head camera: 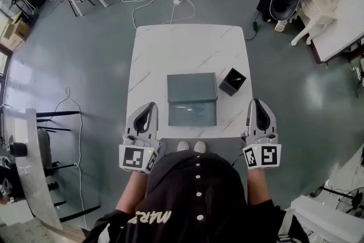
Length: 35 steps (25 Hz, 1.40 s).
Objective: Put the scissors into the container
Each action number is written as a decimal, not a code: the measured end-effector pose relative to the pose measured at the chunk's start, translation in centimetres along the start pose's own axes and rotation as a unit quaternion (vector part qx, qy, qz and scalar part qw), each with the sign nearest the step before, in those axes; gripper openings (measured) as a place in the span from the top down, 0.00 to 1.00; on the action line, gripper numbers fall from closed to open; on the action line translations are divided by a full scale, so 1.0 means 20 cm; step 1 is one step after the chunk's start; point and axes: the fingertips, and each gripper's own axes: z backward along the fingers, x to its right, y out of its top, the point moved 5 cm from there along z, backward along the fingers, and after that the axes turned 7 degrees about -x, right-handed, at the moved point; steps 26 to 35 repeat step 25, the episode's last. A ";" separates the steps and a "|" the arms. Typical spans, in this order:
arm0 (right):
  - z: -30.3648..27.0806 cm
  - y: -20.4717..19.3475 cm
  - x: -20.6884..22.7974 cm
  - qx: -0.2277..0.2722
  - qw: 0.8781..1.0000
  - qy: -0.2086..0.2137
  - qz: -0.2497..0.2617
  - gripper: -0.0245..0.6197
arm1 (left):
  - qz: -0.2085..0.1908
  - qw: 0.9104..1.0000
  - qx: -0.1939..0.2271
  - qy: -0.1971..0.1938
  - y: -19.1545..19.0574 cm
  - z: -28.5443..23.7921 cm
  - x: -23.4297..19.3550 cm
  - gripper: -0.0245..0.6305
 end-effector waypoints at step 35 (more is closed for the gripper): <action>-0.05 0.05 -0.04 -0.003 1.000 0.017 0.001 0.94 | 0.003 1.000 -0.001 -0.007 0.03 -0.02 0.02 0.92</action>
